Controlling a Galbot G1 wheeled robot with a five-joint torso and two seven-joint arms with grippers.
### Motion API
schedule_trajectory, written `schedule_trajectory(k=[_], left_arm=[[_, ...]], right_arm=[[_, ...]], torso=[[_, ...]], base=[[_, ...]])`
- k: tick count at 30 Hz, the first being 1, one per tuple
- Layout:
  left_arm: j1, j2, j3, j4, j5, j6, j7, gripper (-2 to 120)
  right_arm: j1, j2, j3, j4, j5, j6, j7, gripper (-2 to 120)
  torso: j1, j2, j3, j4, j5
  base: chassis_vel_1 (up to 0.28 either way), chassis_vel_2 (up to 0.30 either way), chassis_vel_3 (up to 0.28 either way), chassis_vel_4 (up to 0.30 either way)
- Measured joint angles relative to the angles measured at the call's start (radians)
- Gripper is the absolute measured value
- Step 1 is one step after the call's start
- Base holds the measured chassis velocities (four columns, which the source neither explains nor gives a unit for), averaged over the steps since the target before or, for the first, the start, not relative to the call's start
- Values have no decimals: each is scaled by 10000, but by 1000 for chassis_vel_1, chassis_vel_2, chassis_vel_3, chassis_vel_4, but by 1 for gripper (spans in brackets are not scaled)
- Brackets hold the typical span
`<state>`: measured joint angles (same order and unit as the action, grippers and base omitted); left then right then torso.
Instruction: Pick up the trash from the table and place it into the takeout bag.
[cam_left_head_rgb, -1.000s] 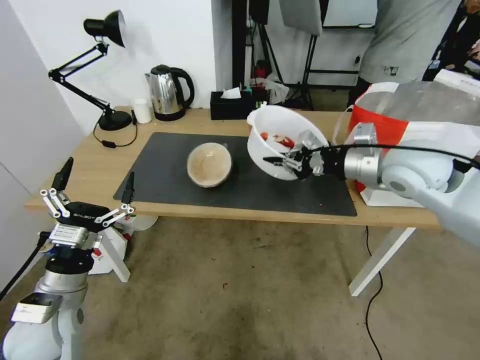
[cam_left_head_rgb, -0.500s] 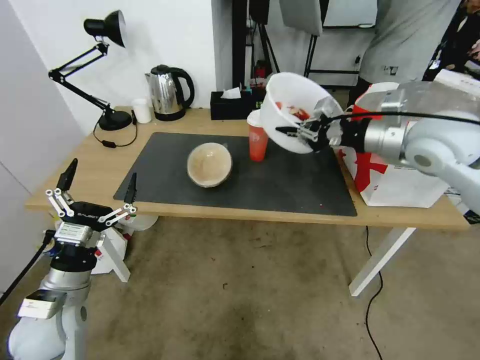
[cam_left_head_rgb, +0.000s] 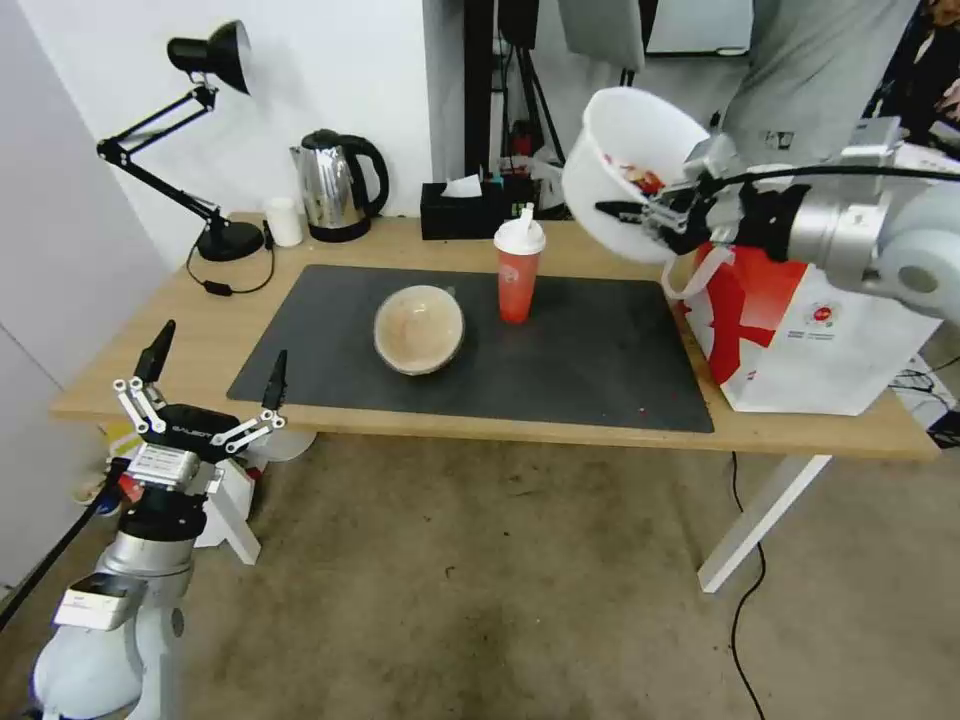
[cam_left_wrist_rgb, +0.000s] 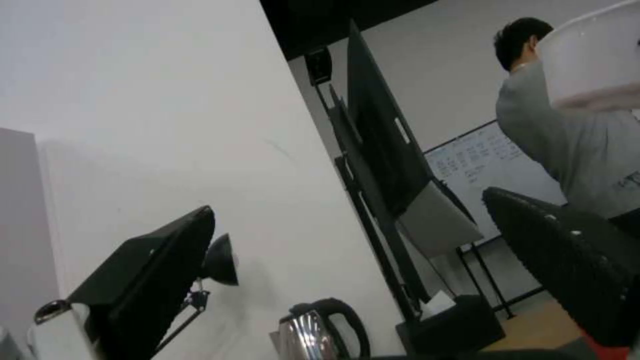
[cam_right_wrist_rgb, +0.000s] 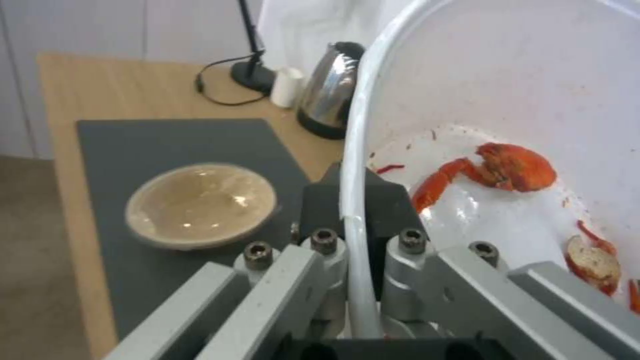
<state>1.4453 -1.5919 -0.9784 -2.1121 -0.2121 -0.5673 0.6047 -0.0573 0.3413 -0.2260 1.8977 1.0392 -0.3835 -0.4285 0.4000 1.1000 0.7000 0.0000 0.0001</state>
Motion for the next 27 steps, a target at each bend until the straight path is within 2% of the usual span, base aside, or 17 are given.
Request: schedule_trajectory(k=[17,27], left_arm=[[-9,6,-14,152,-147,-186,47,100],[-9,6,63,158,-151,-190,83,100]], right_arm=[[315,-422,358,-718,3,70,-179,0],[-1400,-605,1846,-1173,-205,381,-246,0]], torso=[[0,0,0,0,0],[0,-1,0,-1,4]], base=[[0,0,0,0],[0,0,0,0]])
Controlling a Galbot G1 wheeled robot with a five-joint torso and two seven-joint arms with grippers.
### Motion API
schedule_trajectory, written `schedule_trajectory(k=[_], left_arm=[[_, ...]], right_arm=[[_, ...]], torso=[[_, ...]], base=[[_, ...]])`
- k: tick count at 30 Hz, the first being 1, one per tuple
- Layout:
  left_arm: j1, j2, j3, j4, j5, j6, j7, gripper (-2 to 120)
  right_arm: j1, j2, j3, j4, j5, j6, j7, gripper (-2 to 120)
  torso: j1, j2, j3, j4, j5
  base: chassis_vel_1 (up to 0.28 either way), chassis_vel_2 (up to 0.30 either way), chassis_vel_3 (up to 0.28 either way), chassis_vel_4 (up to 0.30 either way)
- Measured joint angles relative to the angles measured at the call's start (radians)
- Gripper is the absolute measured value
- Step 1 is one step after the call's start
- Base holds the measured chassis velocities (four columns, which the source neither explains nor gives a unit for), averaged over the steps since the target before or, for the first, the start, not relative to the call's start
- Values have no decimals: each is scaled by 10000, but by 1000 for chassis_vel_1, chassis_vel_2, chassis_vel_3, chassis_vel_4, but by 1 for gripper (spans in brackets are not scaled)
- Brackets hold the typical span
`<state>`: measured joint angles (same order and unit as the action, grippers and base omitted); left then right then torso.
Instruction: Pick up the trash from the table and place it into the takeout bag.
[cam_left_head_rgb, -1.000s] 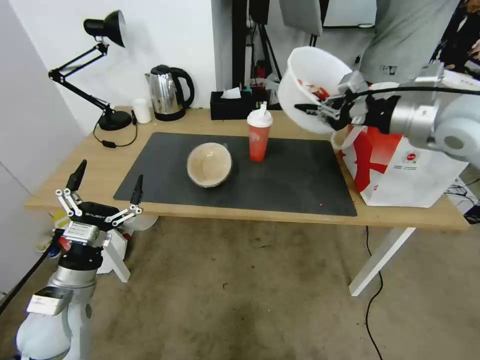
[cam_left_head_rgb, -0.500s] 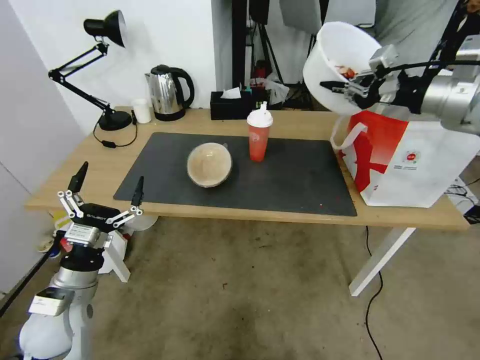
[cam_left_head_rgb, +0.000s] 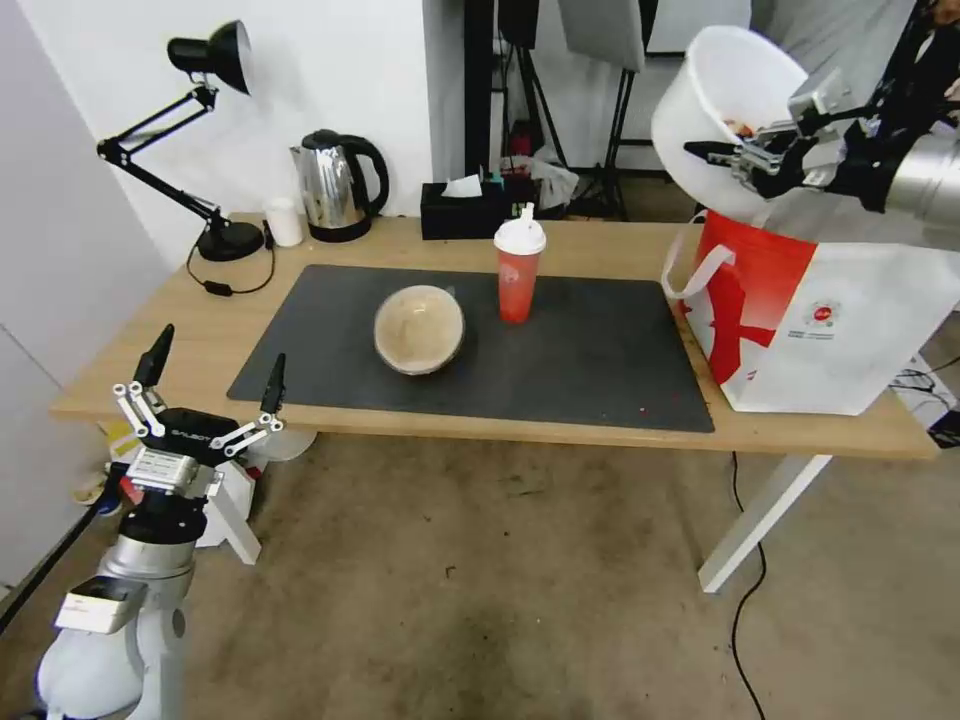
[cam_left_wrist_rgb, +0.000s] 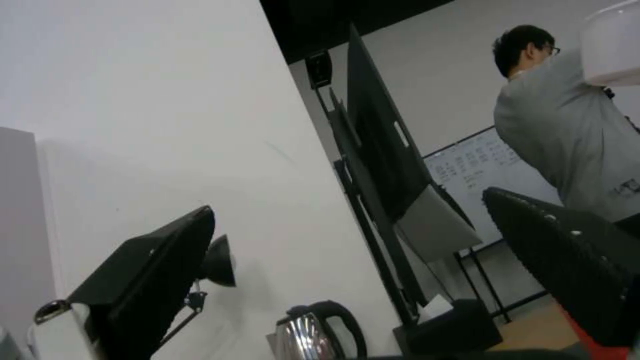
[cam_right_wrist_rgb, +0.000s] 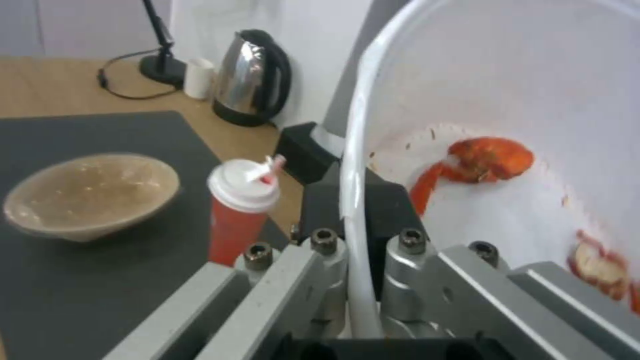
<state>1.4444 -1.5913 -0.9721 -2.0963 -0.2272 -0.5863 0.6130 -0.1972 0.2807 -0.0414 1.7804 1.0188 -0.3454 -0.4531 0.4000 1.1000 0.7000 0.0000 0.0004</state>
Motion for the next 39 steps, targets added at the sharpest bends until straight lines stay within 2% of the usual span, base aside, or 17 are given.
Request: schedule_trajectory(k=[11,24,34,36,37,39], left_arm=[[16,-1,57,24,27,-18,26,100],[29,3,-28,53,-71,-74,47,100],[15,8,-25,33,-90,-75,49,100],[15,9,-24,29,-97,-75,49,100],[17,9,-24,29,-109,-75,49,100],[21,11,-28,29,-129,-75,51,100]], right_arm=[[-1173,-142,1005,-713,-430,323,-57,0],[-1418,-257,1214,-1308,-765,378,-131,0],[-1662,-457,1390,-1083,-911,250,-47,0],[-1662,-490,1424,-998,-931,157,3,6],[-1667,-509,1427,-955,-958,126,20,13],[-1675,-520,1427,-935,-978,110,28,17]], torso=[[0,0,0,0,-4],[0,0,0,0,-3],[0,0,0,1,-3],[0,0,0,0,-6],[0,0,0,0,-5],[1,0,0,0,-5]], base=[[0,0,0,0],[0,0,0,0],[0,0,0,0],[0,0,0,0],[0,0,0,0],[0,0,0,0]])
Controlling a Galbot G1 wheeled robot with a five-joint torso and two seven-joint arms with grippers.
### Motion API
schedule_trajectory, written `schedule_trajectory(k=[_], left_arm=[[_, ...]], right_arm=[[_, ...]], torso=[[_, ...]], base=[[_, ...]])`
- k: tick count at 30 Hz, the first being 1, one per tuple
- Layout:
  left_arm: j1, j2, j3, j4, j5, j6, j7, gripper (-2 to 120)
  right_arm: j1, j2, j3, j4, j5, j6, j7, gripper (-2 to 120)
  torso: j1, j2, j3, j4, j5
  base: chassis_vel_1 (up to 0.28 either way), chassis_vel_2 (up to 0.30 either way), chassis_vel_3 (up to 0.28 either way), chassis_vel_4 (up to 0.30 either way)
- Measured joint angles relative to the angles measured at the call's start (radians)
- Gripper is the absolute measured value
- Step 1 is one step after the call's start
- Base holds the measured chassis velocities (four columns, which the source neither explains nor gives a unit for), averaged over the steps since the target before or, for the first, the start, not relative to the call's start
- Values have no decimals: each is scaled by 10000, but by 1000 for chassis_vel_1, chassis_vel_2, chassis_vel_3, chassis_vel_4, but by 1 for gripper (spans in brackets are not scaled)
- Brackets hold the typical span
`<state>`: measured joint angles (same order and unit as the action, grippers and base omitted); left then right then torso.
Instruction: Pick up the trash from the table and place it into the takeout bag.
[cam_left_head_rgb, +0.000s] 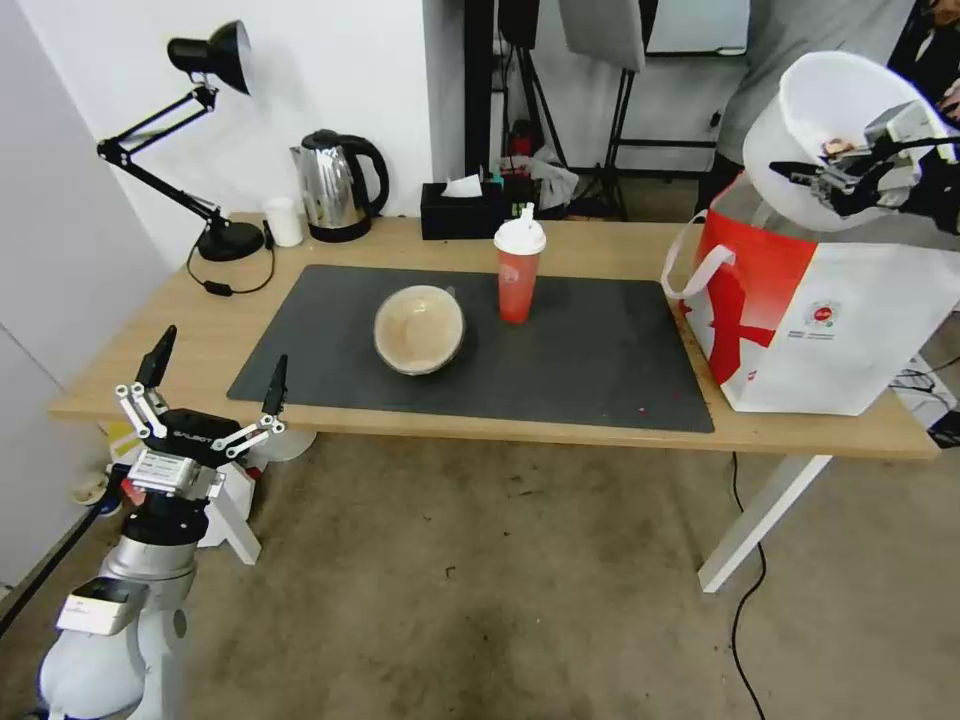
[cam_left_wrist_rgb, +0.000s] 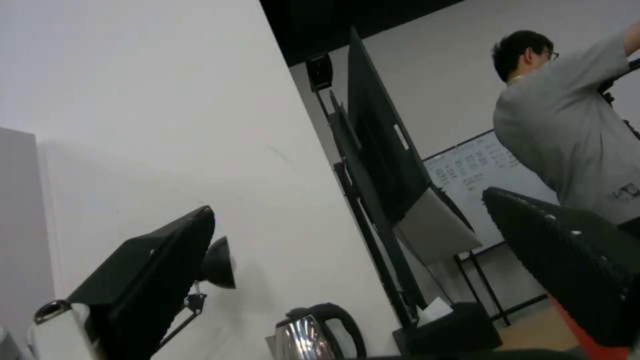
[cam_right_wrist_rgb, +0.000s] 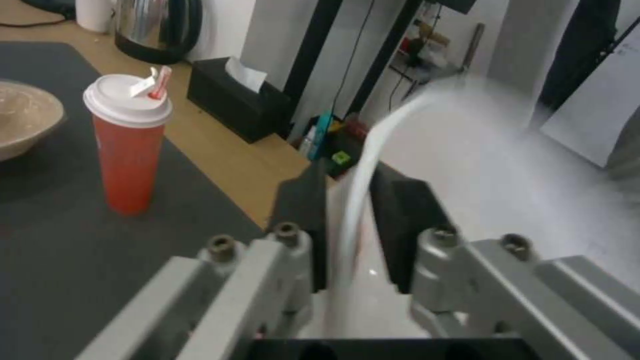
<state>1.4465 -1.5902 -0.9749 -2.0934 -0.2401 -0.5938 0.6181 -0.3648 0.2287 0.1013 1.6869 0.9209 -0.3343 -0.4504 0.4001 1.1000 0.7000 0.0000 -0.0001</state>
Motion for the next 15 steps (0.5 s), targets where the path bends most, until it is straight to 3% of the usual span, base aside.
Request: schedule_trajectory(k=[15], left_arm=[[-47,69,-49,-1,-106,22,14,100]], right_arm=[[-62,-114,-18,165,-34,-153,3,72]], torso=[[-1,0,0,0,0]], base=[[0,0,0,0]])
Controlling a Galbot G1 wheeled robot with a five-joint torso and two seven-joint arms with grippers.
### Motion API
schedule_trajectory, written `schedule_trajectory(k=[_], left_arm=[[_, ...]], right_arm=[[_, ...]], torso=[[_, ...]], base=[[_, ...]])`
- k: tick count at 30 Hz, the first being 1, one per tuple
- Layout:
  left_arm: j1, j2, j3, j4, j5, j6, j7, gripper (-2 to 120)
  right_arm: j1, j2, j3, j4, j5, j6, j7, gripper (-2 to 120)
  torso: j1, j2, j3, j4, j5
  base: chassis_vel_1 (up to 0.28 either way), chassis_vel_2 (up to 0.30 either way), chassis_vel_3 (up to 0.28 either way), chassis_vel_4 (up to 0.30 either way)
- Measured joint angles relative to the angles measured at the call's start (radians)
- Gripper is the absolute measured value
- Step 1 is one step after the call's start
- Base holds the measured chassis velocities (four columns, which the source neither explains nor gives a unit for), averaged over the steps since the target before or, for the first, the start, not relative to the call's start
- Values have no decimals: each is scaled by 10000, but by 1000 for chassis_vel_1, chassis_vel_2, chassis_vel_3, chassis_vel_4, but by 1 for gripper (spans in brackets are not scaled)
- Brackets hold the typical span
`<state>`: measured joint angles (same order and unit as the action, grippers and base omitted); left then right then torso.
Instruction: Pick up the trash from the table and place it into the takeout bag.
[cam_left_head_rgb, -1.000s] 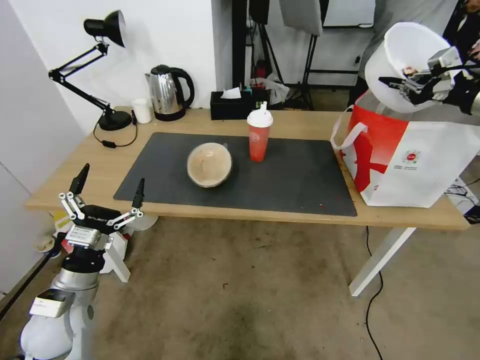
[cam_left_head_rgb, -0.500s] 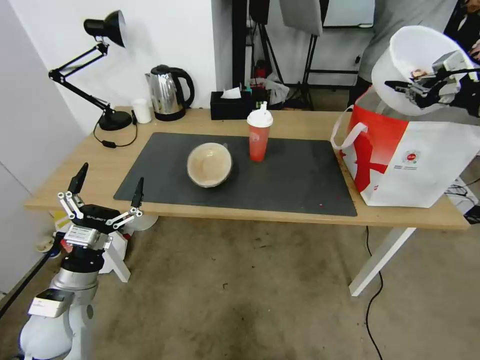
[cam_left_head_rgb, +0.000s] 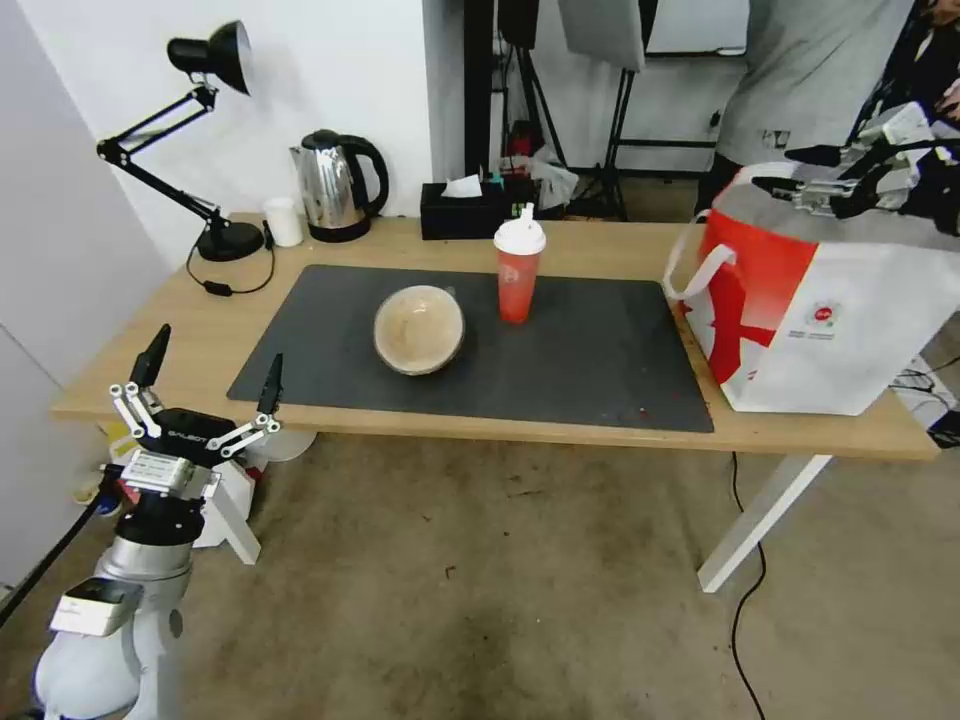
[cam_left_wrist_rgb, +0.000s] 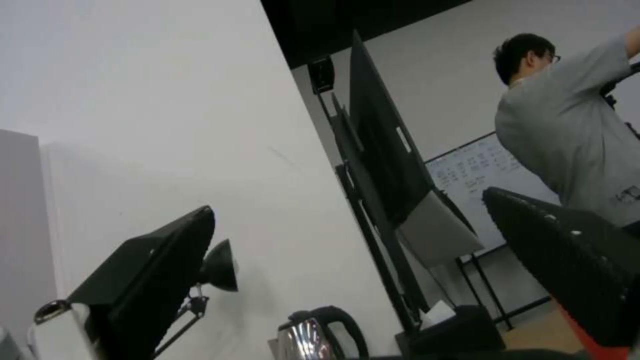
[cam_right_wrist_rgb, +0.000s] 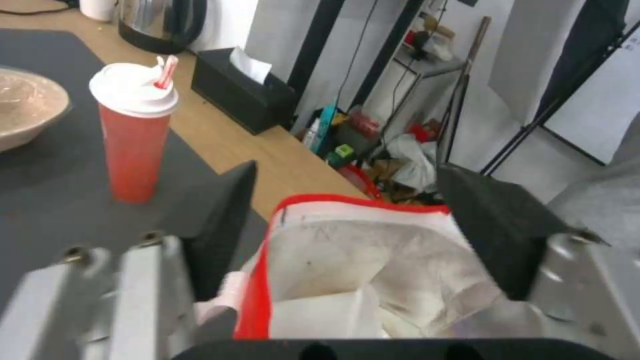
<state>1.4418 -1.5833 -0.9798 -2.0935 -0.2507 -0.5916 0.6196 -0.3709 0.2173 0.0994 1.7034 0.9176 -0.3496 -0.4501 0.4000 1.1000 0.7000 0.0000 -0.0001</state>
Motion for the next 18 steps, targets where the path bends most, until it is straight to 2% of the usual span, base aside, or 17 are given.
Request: schedule_trajectory(k=[2,3,5,8,11,14,18], left_arm=[[-12,14,3,0,-1,10,1,100],[-12,14,3,0,-1,10,1,100],[-25,24,5,8,-1,14,1,100],[-41,26,7,16,-3,17,2,100],[-61,24,19,28,-3,21,1,100],[-91,-26,59,36,7,32,2,100],[-93,-64,62,36,15,37,2,100]], right_arm=[[-7,-10,-6,11,-3,-11,-3,80],[-7,-10,-6,11,-3,-11,-3,80],[-9,-18,-13,21,-16,-18,-6,92],[-16,-31,-14,170,30,-23,46,99],[-30,-45,20,511,250,-59,298,100],[-39,-11,196,1383,971,-302,1076,100],[-67,66,293,1946,1392,-362,1714,100]], torso=[[0,0,0,0,1],[0,0,0,0,1],[0,0,0,0,1],[0,0,0,-1,1],[0,0,0,-1,2],[0,0,0,1,-1],[0,0,0,1,-1]], base=[[0,0,0,0],[0,0,0,0],[0,0,0,0],[0,0,0,0],[0,0,0,0],[0,0,0,0],[0,0,0,0]])
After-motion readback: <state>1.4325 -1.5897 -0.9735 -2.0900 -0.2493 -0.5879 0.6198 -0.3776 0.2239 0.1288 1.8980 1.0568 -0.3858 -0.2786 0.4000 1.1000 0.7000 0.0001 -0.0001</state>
